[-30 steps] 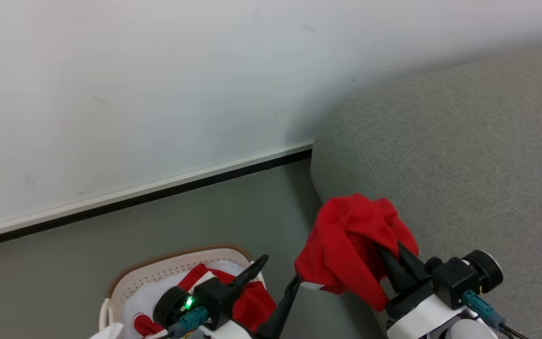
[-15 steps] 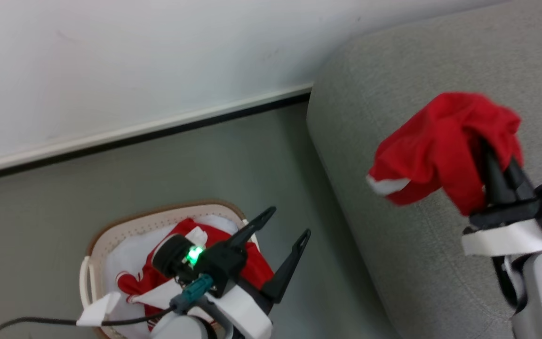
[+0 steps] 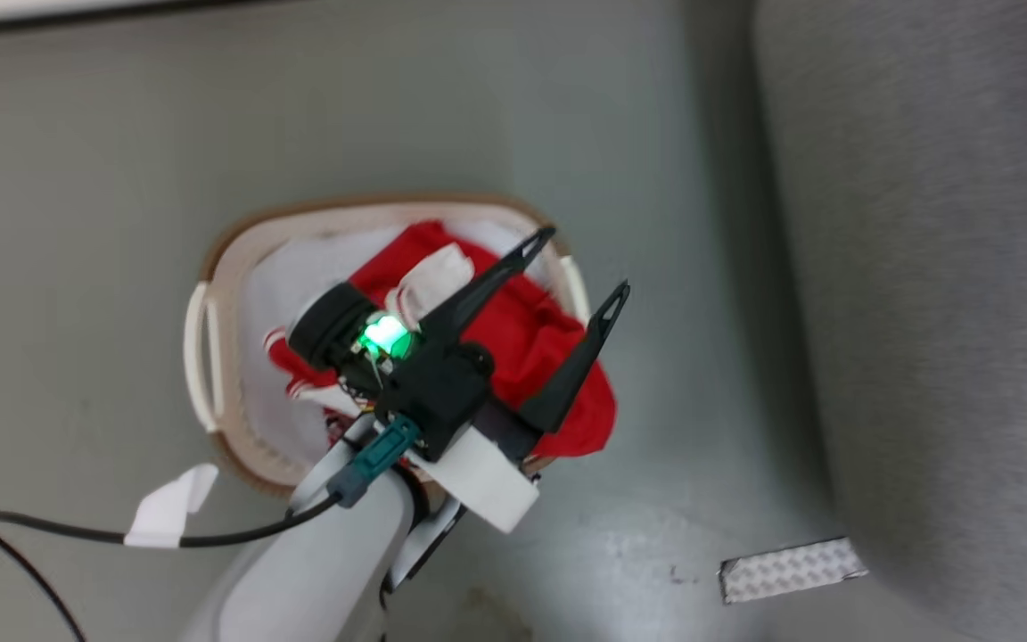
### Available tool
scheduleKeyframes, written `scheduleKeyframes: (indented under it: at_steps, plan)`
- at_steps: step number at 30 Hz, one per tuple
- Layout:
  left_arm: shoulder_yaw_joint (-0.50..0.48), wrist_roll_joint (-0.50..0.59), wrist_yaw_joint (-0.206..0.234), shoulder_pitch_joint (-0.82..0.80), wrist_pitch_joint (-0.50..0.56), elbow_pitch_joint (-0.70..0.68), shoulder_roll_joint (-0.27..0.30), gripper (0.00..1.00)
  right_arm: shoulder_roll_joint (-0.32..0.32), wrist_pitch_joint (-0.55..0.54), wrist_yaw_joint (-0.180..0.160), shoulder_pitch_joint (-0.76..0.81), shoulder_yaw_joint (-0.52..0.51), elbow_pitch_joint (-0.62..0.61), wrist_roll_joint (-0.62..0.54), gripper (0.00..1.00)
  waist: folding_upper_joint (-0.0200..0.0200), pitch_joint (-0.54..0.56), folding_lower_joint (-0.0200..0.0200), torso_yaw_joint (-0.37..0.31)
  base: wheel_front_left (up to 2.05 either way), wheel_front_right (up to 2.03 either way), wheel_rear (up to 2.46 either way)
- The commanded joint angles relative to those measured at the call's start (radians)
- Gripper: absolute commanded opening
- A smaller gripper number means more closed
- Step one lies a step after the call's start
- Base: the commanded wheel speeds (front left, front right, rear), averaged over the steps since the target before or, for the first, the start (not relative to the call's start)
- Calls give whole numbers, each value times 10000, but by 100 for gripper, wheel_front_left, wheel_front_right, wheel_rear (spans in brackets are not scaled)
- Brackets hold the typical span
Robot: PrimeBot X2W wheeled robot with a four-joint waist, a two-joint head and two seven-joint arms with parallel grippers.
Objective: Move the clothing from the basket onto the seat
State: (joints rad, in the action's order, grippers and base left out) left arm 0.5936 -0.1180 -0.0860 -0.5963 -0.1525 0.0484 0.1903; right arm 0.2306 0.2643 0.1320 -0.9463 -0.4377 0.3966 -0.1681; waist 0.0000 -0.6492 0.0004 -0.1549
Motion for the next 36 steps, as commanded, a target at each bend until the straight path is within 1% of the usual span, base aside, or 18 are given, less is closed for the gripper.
scheduleKeyframes:
  at_steps: [1, 4, 6, 9, 11, 15, 16, 17, 18, 19, 22, 24, 29, 32, 36]
  plan:
    - [-24, 108, 38, -211, -117, 26, -68, 100, 209, 3, -25, -329, -175, 102, -119, 0, 0, -1147, -4, 1068, 0, 0, 0]
    - [-72, 24, 148, -417, -412, 260, -284, 100, 773, -2, -25, -1220, -1207, 1134, -416, 0, 0, -1541, -4, 1465, 0, 0, 0]
    - [-97, -44, 205, -502, -593, 436, -414, 100, 1246, -11, -25, -1696, -1958, 1701, -928, 0, 0, -1680, -4, 1683, 0, 0, 0]
    - [-132, -123, 254, -431, -808, 722, -485, 100, 1608, -149, -25, -1949, -2975, 2426, -1842, 0, 0, -1709, -4, 1892, 0, 0, 0]
    - [-171, -197, 302, -317, -911, 902, -487, 100, 1642, -157, -25, -2001, -3577, 2772, -2398, 0, 0, -1651, -4, 1958, 0, 0, 0]
    - [-285, -311, 351, -166, -1004, 1116, -394, 100, 1294, -84, -25, -1936, -4481, 3232, -3214, 0, 0, -1399, -4, 1874, 0, 0, 0]
    - [-319, -338, 376, -141, -1024, 1162, -369, 100, 1187, -71, -25, -1893, -4615, 3301, -3367, 16, 0, -1312, -4, 1831, 0, 0, 0]
    - [-347, -346, 405, -130, -1042, 1199, -342, 100, 1083, -70, -25, -1860, -4739, 3352, -3466, 39, 0, -1214, -4, 1785, 0, 0, 0]
    - [-384, -349, 421, -121, -1045, 1226, -325, 100, 983, -39, -25, -1819, -4844, 3416, -3601, 89, 0, -1094, -4, 1734, 0, 0, 0]
    - [-416, -368, 436, -97, -1051, 1251, -308, 100, 890, -14, -25, -1781, -4949, 3476, -3721, 100, 0, -957, -4, 1674, 0, 0, 0]
    - [-513, -453, 502, 15, -1088, 1340, -251, 100, 692, 16, -25, -1623, -5090, 3567, -3941, 100, 0, -478, -4, 1478, 0, 0, 0]
    - [-566, -520, 527, 141, -1102, 1432, -209, 100, 527, 15, -25, -1428, -5056, 3384, -3867, 100, 0, -104, -4, 1344, 0, 0, 0]
    - [-740, -686, 626, 665, -1114, 1687, -18, 100, -83, 11, -25, -392, -4601, 2953, -3581, 100, 0, 1008, -4, 961, 0, 0, 0]
    - [-895, -841, 732, 1119, -1119, 1827, 75, 100, -511, 14, -25, 364, -4197, 2599, -3088, 100, 0, 1744, -4, 769, 0, 0, 0]
    - [-1188, -1004, 947, 1854, -1125, 1868, 225, 100, -1069, 13, -25, 1482, -3372, 1890, -2260, 100, 0, 2621, -4, 577, 0, 0, 0]
